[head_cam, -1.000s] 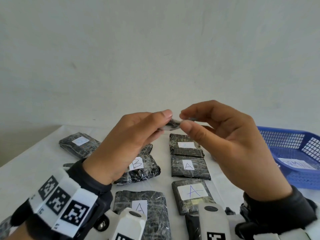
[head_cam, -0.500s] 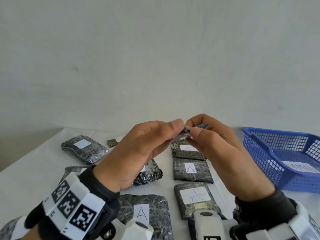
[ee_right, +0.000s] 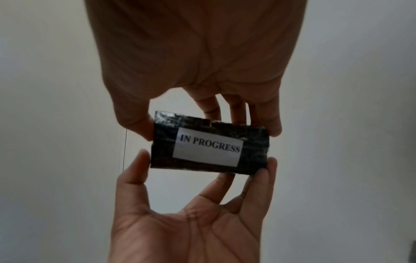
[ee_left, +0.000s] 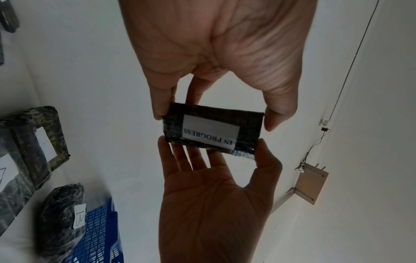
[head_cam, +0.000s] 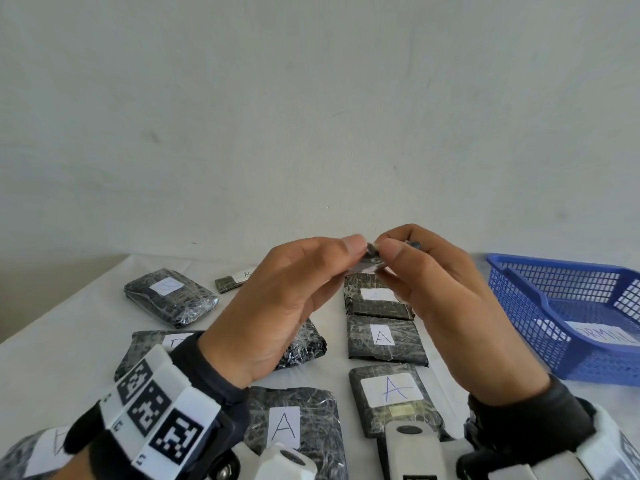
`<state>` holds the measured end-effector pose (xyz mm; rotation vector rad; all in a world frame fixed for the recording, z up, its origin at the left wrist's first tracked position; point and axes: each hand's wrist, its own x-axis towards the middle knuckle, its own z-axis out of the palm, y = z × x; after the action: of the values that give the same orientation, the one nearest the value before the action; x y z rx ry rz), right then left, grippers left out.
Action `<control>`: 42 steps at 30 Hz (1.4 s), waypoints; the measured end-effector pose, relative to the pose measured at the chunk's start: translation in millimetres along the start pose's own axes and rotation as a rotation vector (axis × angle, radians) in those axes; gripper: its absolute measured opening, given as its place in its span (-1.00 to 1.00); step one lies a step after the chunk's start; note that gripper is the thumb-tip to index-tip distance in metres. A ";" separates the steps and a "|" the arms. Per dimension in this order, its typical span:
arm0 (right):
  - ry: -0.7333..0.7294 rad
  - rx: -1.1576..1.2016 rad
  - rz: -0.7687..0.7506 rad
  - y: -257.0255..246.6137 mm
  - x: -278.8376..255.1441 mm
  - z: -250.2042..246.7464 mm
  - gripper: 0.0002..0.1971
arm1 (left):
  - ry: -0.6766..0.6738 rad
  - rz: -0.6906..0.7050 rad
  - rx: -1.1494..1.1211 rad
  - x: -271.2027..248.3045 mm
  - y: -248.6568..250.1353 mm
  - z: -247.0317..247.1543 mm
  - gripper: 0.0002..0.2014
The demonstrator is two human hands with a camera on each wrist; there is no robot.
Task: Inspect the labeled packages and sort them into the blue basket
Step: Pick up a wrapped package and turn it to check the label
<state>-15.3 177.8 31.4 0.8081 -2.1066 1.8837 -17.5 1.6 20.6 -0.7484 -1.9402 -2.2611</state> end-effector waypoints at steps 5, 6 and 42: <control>-0.013 0.032 0.005 -3.7 -0.9 0.1 -0.30 | 0.016 -0.049 -0.072 2.9 -2.6 -5.2 -0.71; -0.013 0.028 0.012 -3.0 -0.6 0.2 -0.26 | 0.020 -0.067 -0.091 3.2 -2.3 -5.9 -0.70; 0.167 -0.044 0.090 -6.3 1.9 -5.7 -0.76 | 0.148 -0.003 0.124 -2.4 7.5 -0.4 -0.87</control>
<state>-14.8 182.6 38.7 0.5347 -2.1053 1.8705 -12.8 -0.9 26.4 -0.5483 -1.9902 -2.1080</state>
